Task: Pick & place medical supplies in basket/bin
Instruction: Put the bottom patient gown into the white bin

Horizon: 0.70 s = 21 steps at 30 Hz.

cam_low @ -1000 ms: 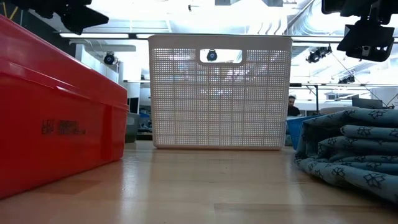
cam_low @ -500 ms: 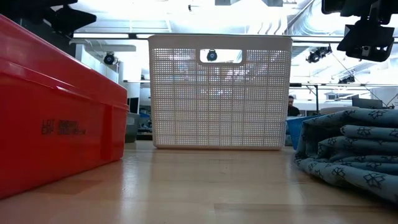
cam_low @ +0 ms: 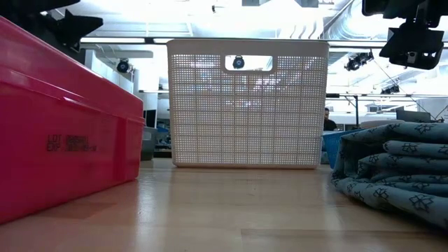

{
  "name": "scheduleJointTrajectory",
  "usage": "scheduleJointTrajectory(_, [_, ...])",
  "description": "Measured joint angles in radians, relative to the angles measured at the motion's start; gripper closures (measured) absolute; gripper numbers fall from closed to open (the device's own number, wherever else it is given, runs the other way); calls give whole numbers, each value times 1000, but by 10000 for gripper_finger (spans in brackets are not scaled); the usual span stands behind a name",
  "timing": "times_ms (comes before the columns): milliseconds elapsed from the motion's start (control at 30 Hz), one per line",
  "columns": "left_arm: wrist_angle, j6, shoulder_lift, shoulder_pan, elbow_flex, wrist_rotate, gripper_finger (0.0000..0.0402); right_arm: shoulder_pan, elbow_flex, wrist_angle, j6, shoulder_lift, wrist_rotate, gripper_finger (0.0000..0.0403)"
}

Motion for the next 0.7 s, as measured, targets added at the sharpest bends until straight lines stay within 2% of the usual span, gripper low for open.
scheduleJointTrajectory(267, [29, -17, -24, 0, -23, 7, 121, 0, 0, 0, 0, 0, 0, 198])
scheduleJointTrajectory(700, [236, -45, -24, 0, -142, 17, 121, 0, 0, 0, 0, 0, 0, 198])
